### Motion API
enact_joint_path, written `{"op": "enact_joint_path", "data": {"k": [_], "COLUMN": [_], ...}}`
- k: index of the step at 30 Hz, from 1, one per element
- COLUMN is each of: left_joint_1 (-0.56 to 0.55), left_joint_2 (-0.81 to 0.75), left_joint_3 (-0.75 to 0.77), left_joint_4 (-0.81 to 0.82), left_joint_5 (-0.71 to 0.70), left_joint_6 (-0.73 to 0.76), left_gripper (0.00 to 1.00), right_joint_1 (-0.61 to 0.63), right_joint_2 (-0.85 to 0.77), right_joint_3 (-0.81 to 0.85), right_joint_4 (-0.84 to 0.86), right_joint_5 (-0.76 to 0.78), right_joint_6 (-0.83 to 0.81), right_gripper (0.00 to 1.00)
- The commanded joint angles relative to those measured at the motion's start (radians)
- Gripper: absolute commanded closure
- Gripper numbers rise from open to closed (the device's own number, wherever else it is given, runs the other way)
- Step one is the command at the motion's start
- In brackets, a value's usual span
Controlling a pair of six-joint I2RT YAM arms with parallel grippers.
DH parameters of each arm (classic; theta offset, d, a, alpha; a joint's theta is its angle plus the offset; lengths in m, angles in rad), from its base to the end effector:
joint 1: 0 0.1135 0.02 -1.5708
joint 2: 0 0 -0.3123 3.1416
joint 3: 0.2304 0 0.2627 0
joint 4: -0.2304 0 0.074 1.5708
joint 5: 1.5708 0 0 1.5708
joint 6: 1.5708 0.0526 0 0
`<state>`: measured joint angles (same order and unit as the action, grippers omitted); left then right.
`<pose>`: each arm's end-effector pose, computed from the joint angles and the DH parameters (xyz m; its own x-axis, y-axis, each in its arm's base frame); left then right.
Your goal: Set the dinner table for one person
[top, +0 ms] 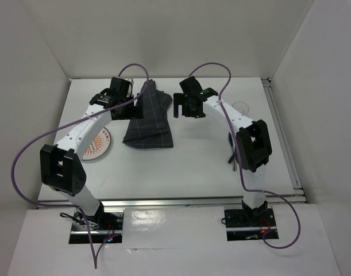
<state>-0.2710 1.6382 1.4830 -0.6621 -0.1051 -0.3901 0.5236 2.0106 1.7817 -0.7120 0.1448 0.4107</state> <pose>0.3767 -0.0989 0.3527 -0.7248 -0.1911 -0.6619 -0.0849 0.9782 -0.1894 0.4281 0.2384 0.2946 -0.8098 -0.0113 -0.5866 -0.1067 0.9860 0.1283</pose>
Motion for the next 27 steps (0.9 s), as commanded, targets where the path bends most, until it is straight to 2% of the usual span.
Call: {"op": "enact_joint_path", "data": {"k": [1, 5, 7, 9, 11, 16, 19, 20, 22, 23, 27], "left_joint_1": [0.001, -0.074, -0.135, -0.161, -0.172, -0.212, -0.238, -0.238, -0.260, -0.260, -0.280], "left_joint_2": [-0.020, -0.049, -0.073, -0.064, 0.004, 0.071, 0.084, 0.094, 0.146, 0.164, 0.273], "left_joint_3": [0.034, 0.001, -0.051, -0.021, 0.060, 0.095, 0.086, 0.086, 0.125, 0.125, 0.204], "left_joint_4": [-0.002, 0.051, 0.129, 0.130, -0.005, -0.042, 0.001, 0.001, 0.001, -0.008, -0.028], "left_joint_5": [0.028, -0.073, -0.110, -0.119, -0.088, -0.074, -0.047, -0.047, -0.057, -0.058, -0.082], "left_joint_6": [0.019, 0.045, 0.100, 0.120, 0.141, 0.177, 0.206, 0.206, 0.206, 0.206, 0.206], "left_gripper": [0.00, 0.00, 0.00, 0.00, 0.00, 0.14, 0.18, 0.25, 0.27, 0.32, 0.36], "right_joint_1": [0.004, 0.004, 0.004, 0.004, 0.004, 0.004, -0.005, -0.005, -0.014, -0.014, -0.023], "right_joint_2": [-0.042, -0.052, -0.061, -0.084, -0.122, -0.248, -0.354, -0.380, -0.447, -0.467, -0.577], "right_joint_3": [-0.033, -0.033, -0.033, -0.054, -0.065, -0.171, -0.240, -0.255, -0.286, -0.286, -0.320], "right_joint_4": [0.042, 0.051, 0.051, 0.051, 0.062, 0.072, 0.082, 0.082, 0.082, 0.082, 0.042], "right_joint_5": [-0.014, -0.046, -0.056, -0.067, -0.082, -0.060, -0.047, -0.047, -0.036, -0.015, 0.059], "right_joint_6": [0.005, -0.015, -0.015, -0.026, -0.038, -0.047, -0.047, -0.047, -0.047, -0.047, 0.022], "right_gripper": [0.00, 0.00, 0.00, 0.00, 0.00, 0.03, 0.04, 0.06, 0.07, 0.07, 0.10]}}
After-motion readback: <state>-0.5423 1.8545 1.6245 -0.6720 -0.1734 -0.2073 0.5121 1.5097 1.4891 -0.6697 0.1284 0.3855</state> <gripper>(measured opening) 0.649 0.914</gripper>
